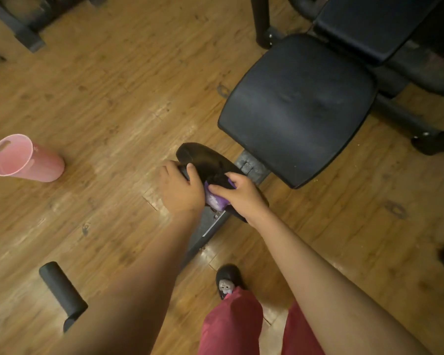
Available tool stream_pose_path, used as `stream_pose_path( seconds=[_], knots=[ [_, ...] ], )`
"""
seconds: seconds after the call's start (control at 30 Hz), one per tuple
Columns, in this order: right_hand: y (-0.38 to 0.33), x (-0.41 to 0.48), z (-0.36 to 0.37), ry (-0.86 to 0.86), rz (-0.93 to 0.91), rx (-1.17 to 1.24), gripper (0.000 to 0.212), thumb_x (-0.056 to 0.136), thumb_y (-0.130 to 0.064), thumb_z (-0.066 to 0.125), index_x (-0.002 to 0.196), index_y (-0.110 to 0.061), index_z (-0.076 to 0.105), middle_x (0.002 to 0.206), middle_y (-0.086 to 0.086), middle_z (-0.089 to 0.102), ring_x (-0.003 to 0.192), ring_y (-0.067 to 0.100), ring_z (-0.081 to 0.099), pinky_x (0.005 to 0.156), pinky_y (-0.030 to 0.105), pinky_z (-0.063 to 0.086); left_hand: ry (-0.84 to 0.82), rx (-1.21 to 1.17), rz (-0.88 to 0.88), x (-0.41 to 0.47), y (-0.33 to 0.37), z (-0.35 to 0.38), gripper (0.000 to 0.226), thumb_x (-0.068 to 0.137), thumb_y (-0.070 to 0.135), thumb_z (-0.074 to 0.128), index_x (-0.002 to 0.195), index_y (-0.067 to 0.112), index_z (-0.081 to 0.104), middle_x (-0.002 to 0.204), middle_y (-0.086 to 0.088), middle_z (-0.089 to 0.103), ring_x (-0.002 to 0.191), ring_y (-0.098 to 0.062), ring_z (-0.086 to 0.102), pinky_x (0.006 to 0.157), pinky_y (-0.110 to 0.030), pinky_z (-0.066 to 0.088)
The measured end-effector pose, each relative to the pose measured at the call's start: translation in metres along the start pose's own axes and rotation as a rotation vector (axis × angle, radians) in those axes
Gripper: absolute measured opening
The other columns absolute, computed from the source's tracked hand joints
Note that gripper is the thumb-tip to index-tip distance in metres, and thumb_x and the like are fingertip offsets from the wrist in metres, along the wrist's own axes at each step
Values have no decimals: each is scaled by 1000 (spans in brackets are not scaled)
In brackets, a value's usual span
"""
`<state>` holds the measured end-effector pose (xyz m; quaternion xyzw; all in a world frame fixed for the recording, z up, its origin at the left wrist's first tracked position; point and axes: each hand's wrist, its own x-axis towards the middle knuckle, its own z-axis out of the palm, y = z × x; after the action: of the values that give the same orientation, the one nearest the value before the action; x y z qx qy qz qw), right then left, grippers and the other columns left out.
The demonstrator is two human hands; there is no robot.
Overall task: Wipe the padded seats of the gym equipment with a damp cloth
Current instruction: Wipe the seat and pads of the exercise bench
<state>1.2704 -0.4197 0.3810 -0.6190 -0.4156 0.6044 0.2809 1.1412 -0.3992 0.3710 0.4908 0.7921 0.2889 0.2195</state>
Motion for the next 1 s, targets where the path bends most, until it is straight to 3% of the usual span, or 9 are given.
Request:
stream_pose_path(
  seconds=[0.1,0.2,0.3,0.4,0.5,0.67,0.8,0.93,1.0],
  knots=[
    [-2,-25,-9,-14,27,41,23,85,-25,71,106,-15,67,103,1,69,100,13,64,86,28,53,-152,-80,-31,4,-4,-12,41,89,41,45,109,6,53,108,-12,56,103,-30,52,92,-45,43],
    [5,-50,-23,62,73,50,32,85,-28,71,114,-17,62,113,-1,65,108,13,60,87,24,51,-356,-12,6,-1,-7,-32,46,92,40,50,128,12,48,122,-11,57,114,-31,52,97,-47,44],
    [15,-81,-37,153,110,-10,53,82,-34,73,128,-15,55,123,2,61,115,17,58,91,29,52,-385,111,49,-19,5,-49,52,95,31,53,140,9,39,135,-12,49,121,-34,48,98,-41,41],
    [20,-120,-52,232,99,-60,38,84,-26,72,116,-12,58,109,-1,65,101,13,62,78,24,51,-345,118,137,-50,22,-59,54,94,29,55,141,9,37,143,-12,39,125,-31,46,104,-40,41],
    [28,-163,-68,329,103,-43,23,81,-20,74,96,-10,59,92,2,69,90,18,66,77,34,51,-427,139,231,-89,34,-66,57,91,29,58,140,7,38,144,-14,38,131,-31,40,109,-46,37],
    [47,-240,-90,480,112,85,32,81,-21,75,91,1,56,93,25,64,78,24,60,70,36,43,-582,167,420,-150,42,-79,47,92,25,58,134,7,46,135,-11,46,126,-28,43,106,-44,37],
    [67,-300,-104,579,123,158,34,81,-20,75,90,5,53,85,21,62,77,21,57,70,34,40,-685,240,630,-194,60,-78,43,92,22,57,131,8,49,133,-10,48,123,-26,44,101,-32,32],
    [97,-364,-117,698,151,200,34,80,-15,75,90,8,52,85,24,63,75,23,58,67,33,40,-836,236,773,-244,85,-67,43,92,21,56,133,9,48,132,-10,49,119,-29,48,102,-42,39],
    [115,-401,-122,770,171,229,31,80,-12,75,86,6,50,81,20,61,74,22,57,66,33,40,-922,262,844,-273,96,-62,40,94,22,55,132,11,48,129,-8,56,115,-27,54,98,-39,43]
  ],
)
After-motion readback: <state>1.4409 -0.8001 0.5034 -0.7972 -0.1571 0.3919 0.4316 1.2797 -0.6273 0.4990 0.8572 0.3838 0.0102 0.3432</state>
